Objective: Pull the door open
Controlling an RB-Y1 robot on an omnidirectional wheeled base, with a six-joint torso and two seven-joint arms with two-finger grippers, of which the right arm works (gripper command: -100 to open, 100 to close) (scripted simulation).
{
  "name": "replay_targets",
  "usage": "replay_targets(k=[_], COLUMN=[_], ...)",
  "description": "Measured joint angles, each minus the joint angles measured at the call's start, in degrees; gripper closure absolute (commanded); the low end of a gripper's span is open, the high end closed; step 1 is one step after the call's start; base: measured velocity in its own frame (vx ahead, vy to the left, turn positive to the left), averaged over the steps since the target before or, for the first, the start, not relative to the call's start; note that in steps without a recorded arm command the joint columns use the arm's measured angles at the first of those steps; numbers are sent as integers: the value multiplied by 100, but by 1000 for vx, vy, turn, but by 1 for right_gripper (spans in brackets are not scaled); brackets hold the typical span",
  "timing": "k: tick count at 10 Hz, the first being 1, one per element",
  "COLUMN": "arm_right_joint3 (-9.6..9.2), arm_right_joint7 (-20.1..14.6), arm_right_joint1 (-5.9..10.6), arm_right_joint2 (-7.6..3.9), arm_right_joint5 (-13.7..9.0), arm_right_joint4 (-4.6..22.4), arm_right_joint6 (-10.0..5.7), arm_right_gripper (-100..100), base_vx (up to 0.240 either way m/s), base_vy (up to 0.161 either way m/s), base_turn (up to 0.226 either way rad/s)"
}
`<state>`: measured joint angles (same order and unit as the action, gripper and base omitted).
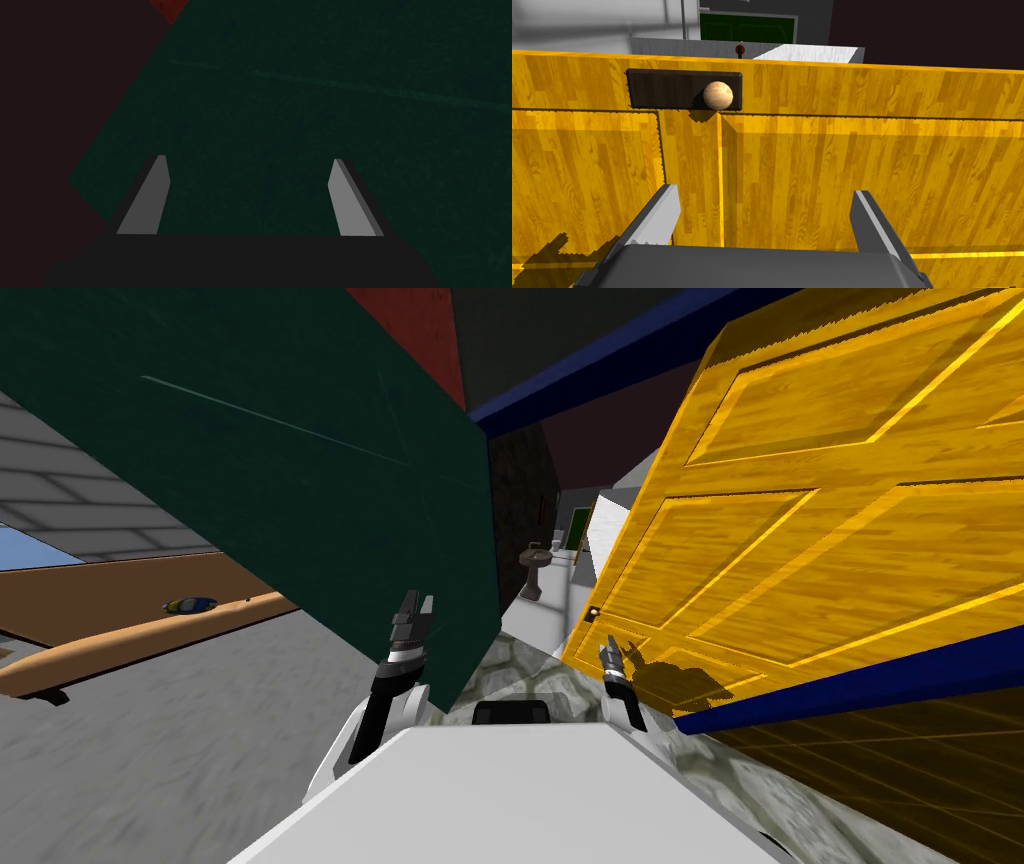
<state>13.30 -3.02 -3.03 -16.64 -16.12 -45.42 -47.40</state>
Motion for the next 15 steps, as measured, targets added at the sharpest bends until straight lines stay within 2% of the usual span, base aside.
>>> replay_targets(k=[2, 3, 4, 6, 9, 11, 12, 15], arm_right_joint3=[39, 56, 79, 127, 159, 203, 220, 233], arm_right_joint7=[-14, -52, -80, -107, -171, -229, -292, -296], arm_right_joint1=[57, 157, 191, 210, 360, 499, 625, 643], arm_right_joint2=[-18, -63, -83, -116, -189, -248, -316, -316], arm_right_joint5=[-62, -97, -135, -209, -269, -347, -387, -400], arm_right_joint4=[227, 483, 633, 786, 1169, 1578, 1909, 1960], arm_right_joint6=[-41, -119, -165, -162, -257, -369, -460, -488], arm_right_gripper=[-100, -100, -100, -100, -100, -100, -100, -100], base_vx=[65, 64, 72, 66, 49, 87, 43, 139], base_vy=[-32, -38, -37, -37, -28, -54, -25, -89], base_turn=[109, 101, 86, 40, 76, 111, 27, 22])
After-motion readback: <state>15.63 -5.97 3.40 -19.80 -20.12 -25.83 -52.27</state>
